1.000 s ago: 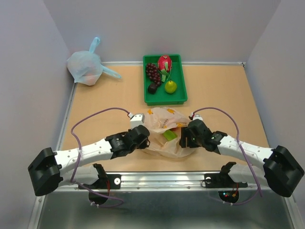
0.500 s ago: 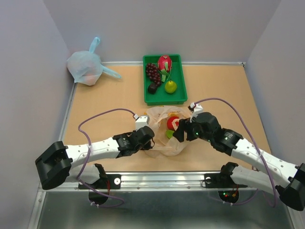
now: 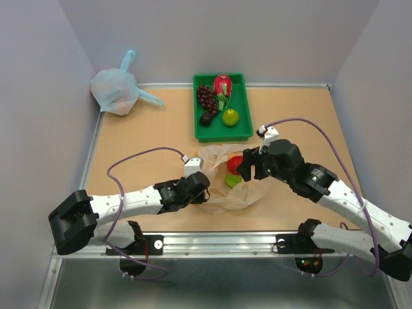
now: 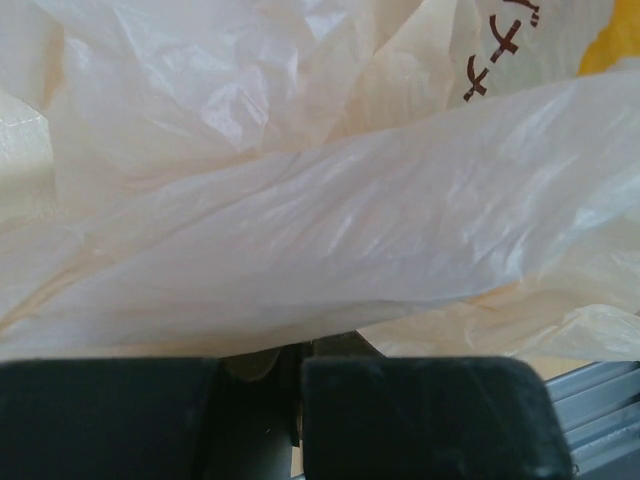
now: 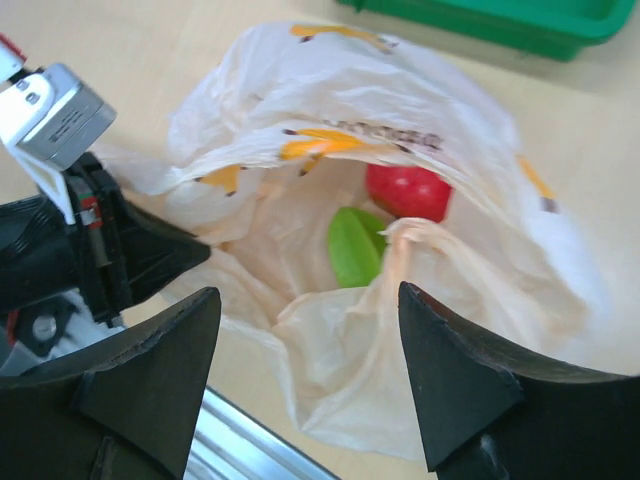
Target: Untie the knot of the plastic bag and take out the fruit
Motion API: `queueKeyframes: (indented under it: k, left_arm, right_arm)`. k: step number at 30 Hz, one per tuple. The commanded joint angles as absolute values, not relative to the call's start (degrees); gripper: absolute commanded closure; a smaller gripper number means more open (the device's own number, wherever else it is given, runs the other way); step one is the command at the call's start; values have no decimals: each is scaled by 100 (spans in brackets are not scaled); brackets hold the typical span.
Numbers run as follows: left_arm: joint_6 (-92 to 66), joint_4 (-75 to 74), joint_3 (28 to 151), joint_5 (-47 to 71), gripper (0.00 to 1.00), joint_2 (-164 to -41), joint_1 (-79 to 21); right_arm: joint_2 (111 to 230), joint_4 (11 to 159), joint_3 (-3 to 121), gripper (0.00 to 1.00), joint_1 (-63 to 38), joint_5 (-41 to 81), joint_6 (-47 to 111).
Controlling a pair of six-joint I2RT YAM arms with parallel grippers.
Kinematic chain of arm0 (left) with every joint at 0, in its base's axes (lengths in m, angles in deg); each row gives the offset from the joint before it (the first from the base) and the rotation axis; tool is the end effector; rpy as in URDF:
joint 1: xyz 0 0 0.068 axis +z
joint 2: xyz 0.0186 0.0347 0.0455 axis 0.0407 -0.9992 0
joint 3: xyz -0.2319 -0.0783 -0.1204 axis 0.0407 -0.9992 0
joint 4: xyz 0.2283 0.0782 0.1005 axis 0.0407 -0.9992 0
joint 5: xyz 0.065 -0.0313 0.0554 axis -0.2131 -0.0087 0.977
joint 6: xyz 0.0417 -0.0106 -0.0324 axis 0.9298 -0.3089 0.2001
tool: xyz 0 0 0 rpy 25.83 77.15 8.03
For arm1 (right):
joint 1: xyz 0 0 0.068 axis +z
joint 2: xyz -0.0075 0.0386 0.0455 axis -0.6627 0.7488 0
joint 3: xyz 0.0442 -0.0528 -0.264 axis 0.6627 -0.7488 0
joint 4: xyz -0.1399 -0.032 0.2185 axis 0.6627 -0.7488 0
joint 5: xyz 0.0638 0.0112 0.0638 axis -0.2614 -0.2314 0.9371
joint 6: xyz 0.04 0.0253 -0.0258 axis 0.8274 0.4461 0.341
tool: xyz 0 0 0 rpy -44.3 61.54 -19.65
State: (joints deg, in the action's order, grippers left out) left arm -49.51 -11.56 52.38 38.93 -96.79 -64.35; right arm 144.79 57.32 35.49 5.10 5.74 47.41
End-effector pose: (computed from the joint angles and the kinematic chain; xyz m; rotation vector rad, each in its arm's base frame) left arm 0.1235 -0.2081 0.1966 0.1198 2.3588 -0.6054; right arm 0.1475 0.1500 0.3198 -0.3921 2.1383 0.5822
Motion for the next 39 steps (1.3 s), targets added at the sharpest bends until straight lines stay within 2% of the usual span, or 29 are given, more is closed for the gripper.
queueKeyframes:
  k: [1, 9, 15, 21, 28, 34, 37, 39]
  left_arm:
    - [-4995, -1225, 5337, 4110, 92, -9570, -6474]
    - [-4942, -1331, 5477, 4198, 92, -9587, -6474]
    - [-5004, -1340, 5477, 4181, 92, -9561, -6500]
    - [-5039, -1358, 5433, 4198, 92, -9535, -6518]
    - [-5083, -1331, 5363, 4181, 92, -9561, -6535]
    - [-5074, -1279, 5345, 4154, 92, -9622, -6527]
    - [-5066, -1244, 5354, 4146, 92, -9657, -6535]
    - [-5048, -1252, 5380, 4146, 92, -9684, -6526]
  right_arm:
    - [14137, 5140, 4017, 24, 551, -337, 4404]
    - [14970, 5192, 4220, 26, 551, 1727, 3585]
    - [16165, 5298, 4220, 27, 577, 2151, 3216]
    - [17061, 5720, 4211, 27, 595, 1669, 3093]
    - [17783, 5957, 4070, 27, 595, 483, 3083]
    - [18205, 6212, 3658, 27, 595, 201, 3189]
    - [18232, 6397, 3560, 33, 613, 270, 3250]
    - [18180, 6458, 3516, 47, 621, 271, 3294]
